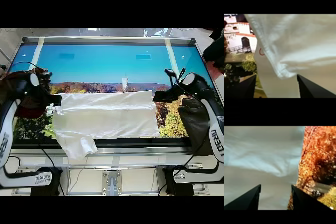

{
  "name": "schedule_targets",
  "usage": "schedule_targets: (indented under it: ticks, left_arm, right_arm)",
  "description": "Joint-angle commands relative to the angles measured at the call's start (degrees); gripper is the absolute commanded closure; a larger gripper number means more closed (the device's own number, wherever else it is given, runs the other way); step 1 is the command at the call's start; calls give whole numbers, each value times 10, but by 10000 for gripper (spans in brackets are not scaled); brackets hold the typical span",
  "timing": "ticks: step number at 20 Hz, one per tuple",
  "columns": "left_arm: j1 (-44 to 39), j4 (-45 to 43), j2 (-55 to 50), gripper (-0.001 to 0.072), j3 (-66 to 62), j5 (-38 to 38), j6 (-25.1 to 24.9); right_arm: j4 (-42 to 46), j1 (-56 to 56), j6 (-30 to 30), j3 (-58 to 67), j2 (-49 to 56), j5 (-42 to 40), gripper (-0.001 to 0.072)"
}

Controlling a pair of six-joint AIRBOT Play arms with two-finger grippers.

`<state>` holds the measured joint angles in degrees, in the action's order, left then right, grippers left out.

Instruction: Fold the shirts.

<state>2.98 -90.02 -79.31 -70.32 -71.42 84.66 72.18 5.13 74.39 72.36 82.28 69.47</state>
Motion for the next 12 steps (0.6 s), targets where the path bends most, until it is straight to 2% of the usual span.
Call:
schedule_targets:
  ticks: [1, 3, 4, 7, 9, 12]
  left_arm:
    - [34, 1, 164, 129, 110, 6, 34]
    - [78, 13, 284, 130, 262, 3, 135]
    - [101, 48, 340, 130, 335, -11, 160]
    - [162, 205, 435, 131, 471, -62, 146]
    - [193, 290, 435, 131, 517, -81, 101]
    - [212, 302, 400, 132, 533, -71, 74]
  right_arm:
    - [45, 26, -2, -29, -104, 61, 282]
    - [16, 61, 3, -147, -177, 22, 278]
    - [-17, 78, 8, -210, -206, -3, 274]
    - [-85, 106, 10, -293, -231, -28, 266]
    - [-109, 106, 4, -289, -231, -32, 266]
    - [-135, 106, -11, -273, -231, -33, 266]
